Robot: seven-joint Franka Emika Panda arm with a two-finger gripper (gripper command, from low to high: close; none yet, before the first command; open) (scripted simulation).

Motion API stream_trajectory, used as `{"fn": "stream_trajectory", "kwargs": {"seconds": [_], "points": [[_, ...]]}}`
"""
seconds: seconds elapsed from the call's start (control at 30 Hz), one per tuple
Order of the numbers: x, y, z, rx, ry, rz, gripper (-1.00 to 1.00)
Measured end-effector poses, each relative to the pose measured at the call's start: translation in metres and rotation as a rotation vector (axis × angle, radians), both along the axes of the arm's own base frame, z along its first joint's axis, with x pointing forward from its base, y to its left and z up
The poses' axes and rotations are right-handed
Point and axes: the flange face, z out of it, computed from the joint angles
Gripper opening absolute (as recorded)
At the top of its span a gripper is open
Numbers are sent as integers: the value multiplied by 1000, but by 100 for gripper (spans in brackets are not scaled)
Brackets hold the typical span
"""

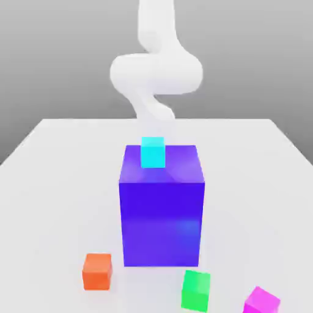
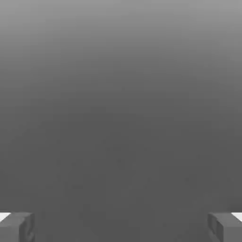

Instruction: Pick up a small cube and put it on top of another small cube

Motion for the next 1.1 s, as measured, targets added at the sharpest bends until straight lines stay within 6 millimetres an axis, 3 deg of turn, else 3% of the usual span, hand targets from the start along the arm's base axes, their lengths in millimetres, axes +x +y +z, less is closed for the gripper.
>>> {"fn": "stream_trajectory", "kwargs": {"seconds": [0.27, 0.53, 0.77, 0.93, 1.1], "points": [[88, 46, -110, -87, 195, 193, 0], [136, 99, -241, -172, 380, 393, 0], [144, 147, -366, -245, 538, 579, 0], [131, 173, -458, -296, 650, 708, 0], [124, 181, -537, -312, 688, 753, 0]]}}
